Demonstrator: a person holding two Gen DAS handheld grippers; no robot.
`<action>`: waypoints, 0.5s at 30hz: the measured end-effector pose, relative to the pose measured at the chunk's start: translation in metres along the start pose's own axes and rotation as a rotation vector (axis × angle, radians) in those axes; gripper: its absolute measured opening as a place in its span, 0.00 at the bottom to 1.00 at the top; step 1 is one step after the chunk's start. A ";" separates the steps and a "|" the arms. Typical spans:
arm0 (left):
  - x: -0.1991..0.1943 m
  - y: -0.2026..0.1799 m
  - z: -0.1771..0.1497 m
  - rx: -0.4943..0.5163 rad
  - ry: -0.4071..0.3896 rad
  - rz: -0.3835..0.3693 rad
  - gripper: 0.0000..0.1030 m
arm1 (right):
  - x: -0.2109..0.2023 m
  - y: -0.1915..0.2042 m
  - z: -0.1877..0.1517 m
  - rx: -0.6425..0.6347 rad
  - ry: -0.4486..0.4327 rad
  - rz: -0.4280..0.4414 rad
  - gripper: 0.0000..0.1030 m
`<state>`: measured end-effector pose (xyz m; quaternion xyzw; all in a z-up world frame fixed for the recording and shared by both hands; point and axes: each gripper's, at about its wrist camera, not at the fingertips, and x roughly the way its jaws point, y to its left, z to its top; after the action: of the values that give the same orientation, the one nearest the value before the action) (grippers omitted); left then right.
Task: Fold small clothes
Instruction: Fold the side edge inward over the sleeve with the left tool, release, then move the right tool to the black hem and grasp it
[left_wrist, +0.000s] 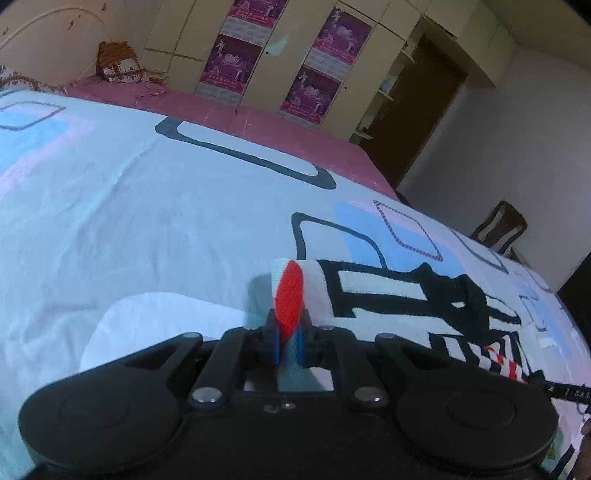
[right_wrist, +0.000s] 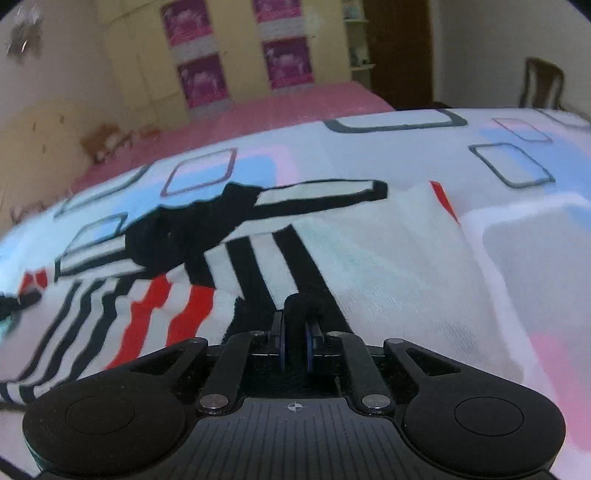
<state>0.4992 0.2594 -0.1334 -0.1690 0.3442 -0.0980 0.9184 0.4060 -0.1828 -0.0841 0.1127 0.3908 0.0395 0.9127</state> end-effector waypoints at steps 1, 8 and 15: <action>0.000 -0.002 0.001 0.024 0.005 0.013 0.16 | -0.001 0.001 0.000 -0.007 0.000 -0.006 0.09; -0.035 -0.029 0.011 0.168 -0.084 0.104 0.55 | -0.029 0.002 0.007 0.002 -0.125 -0.029 0.63; -0.007 -0.117 -0.015 0.399 0.031 -0.012 0.68 | 0.004 0.067 0.010 -0.105 -0.046 0.091 0.28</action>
<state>0.4766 0.1497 -0.0959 0.0159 0.3309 -0.1723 0.9277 0.4167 -0.1184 -0.0644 0.0831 0.3618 0.0988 0.9233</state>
